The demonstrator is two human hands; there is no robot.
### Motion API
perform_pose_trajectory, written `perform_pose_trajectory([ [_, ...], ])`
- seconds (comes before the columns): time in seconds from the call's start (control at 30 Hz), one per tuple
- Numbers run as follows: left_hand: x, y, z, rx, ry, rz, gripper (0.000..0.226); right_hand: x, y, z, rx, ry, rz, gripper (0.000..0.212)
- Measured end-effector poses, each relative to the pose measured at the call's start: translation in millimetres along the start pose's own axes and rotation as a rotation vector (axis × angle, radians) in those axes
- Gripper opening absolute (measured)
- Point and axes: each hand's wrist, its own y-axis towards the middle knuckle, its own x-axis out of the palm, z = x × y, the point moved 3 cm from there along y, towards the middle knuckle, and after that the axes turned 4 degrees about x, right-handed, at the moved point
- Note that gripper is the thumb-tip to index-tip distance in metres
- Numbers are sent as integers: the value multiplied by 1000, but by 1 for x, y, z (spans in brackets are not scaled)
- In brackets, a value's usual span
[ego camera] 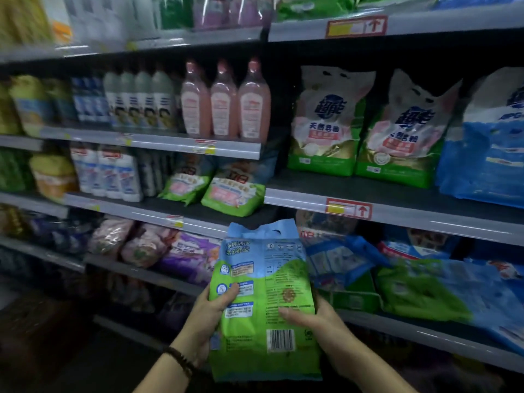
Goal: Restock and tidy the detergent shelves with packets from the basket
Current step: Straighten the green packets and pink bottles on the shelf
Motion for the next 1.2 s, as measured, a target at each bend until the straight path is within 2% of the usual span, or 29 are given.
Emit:
perform_pose_trajectory([
  [0.1,-29,8,16,-2,4,19,39,26,29,-2,31,60,1,57],
  [0.2,-55,21,38,24,20,33,37,52,64,-8,112,152,-9,58],
  [0.3,-75,45,75,123,77,46,35,85,102,-24,223,280,-119,56],
  [0.37,-83,65,102,212,167,77,40,101,133,-32,164,334,-110,62],
  [0.4,-87,76,115,260,241,120,44,108,147,-39,100,346,-80,64],
  [0.5,-99,107,145,353,544,285,49,123,185,-59,-62,385,15,41],
  [0.6,-107,130,158,484,859,385,70,139,223,-81,-127,413,32,37],
  [0.67,-112,142,158,618,1114,453,69,150,250,-96,-151,402,41,38],
  [0.73,-111,148,158,711,1265,496,62,162,272,-111,-176,394,29,37],
  [0.9,-114,168,160,728,1359,587,62,192,327,-157,-307,367,43,39],
  [1.1,-131,253,190,914,1329,515,62,224,407,-203,-373,389,112,35],
  [1.2,-144,302,189,808,1367,409,57,239,447,-201,-394,288,211,33],
])
